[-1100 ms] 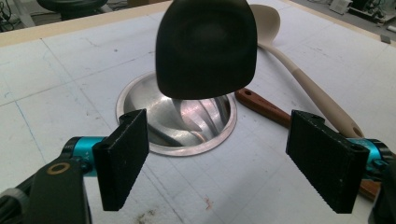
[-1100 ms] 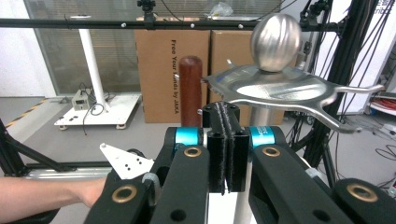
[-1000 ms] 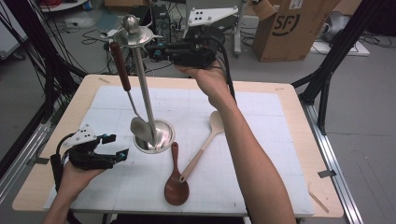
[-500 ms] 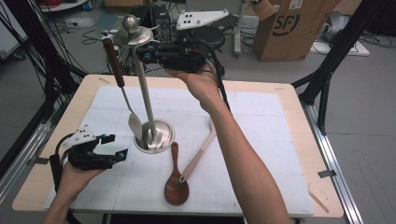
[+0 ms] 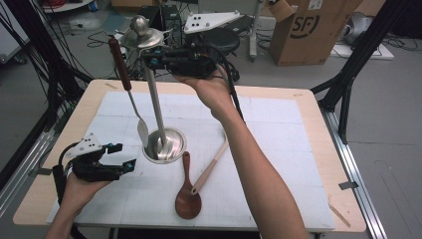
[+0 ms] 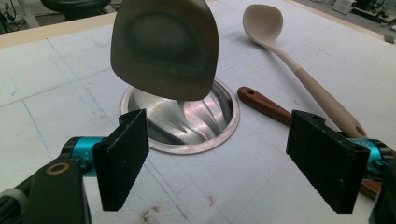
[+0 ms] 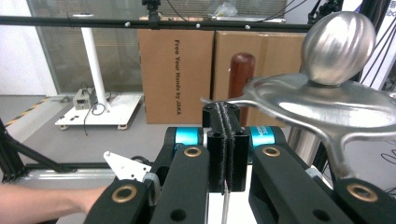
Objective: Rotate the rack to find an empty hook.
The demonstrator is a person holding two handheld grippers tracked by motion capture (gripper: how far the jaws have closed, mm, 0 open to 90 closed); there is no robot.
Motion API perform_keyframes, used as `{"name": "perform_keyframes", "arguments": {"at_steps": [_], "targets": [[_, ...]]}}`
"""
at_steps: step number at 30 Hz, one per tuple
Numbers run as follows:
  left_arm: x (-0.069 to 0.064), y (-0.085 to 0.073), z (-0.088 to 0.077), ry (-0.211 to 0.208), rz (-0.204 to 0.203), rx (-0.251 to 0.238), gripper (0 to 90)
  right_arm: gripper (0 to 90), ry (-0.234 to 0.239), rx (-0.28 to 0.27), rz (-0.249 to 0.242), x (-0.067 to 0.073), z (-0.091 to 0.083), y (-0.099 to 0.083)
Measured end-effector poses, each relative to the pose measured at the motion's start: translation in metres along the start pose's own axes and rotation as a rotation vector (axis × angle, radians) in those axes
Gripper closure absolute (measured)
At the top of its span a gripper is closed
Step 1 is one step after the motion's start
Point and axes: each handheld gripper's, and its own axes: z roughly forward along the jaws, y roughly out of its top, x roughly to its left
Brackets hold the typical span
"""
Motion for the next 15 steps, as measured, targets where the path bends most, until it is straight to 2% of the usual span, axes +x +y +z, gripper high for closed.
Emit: {"name": "perform_keyframes", "arguments": {"at_steps": [3,15], "targets": [[-0.001,0.0,0.0,0.001,-0.003,-0.002,21.8,89.2,0.003,0.004,-0.008,0.0,-0.005,-0.003],[-0.001,0.0,0.0,0.004,-0.001,-0.003,21.7,89.2,-0.031,0.005,0.026,-0.012,-0.034,-0.014]]}}
